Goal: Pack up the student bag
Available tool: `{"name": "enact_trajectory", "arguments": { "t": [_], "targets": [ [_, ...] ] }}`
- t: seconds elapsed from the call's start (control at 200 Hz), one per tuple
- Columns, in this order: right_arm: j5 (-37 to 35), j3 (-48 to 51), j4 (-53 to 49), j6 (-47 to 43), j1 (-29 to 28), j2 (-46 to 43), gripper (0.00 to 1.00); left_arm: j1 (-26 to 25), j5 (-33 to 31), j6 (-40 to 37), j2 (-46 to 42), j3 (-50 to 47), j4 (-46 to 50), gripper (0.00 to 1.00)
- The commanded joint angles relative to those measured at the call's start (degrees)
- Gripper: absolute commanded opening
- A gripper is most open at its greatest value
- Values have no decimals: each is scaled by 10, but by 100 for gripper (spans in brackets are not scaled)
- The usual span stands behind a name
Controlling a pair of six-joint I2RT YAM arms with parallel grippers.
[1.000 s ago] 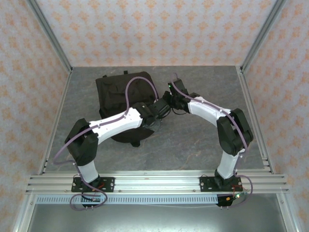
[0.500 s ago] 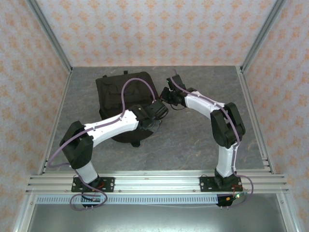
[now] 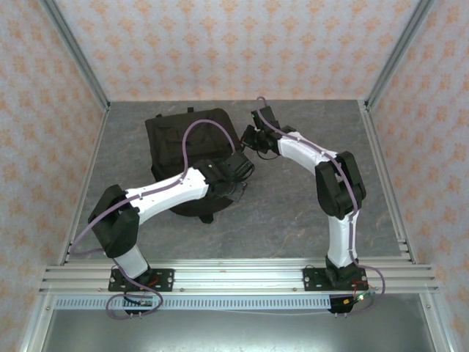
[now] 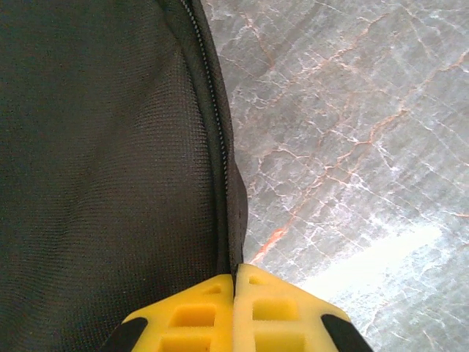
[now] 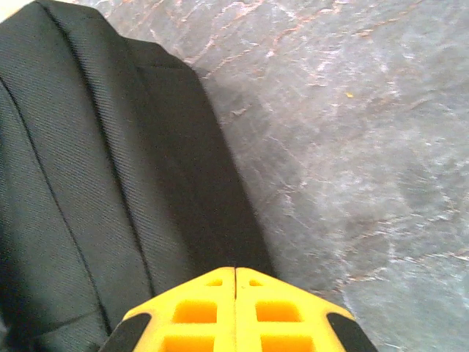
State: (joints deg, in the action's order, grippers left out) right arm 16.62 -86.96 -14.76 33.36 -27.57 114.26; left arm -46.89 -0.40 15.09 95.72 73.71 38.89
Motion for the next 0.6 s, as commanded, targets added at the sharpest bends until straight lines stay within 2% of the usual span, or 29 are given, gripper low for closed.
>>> {"name": "enact_trajectory", "arguments": {
  "t": [0.0,0.015,0.06,0.095,0.13,0.16,0.215,0.395,0.495,0.596],
  "targets": [
    [-66,51,25,-15,14,-78,4,-29,65,4,-17,-4,11,0],
    [-70,57,25,-16,13,-86,9,-34,66,3,-16,-3,11,0],
    [-80,81,24,-17,14,-110,40,-47,69,1,-11,0,8,0],
    [-93,98,22,-18,14,-128,59,-60,71,-1,-5,2,6,0],
    [-109,111,14,-17,14,-147,72,-72,74,-3,1,6,3,0],
    [-129,123,6,-17,14,-163,78,-81,76,-4,7,9,1,0],
    [-165,145,-5,-17,15,-201,84,-99,78,-6,17,17,-3,0],
    [-279,183,-55,-26,16,-305,92,-162,95,-28,37,44,-2,0],
    [-288,193,-66,-35,16,-339,97,-190,100,-35,30,38,2,0],
    [-271,206,-60,-46,15,-362,99,-193,91,-30,3,2,-3,0]
  ]
}}
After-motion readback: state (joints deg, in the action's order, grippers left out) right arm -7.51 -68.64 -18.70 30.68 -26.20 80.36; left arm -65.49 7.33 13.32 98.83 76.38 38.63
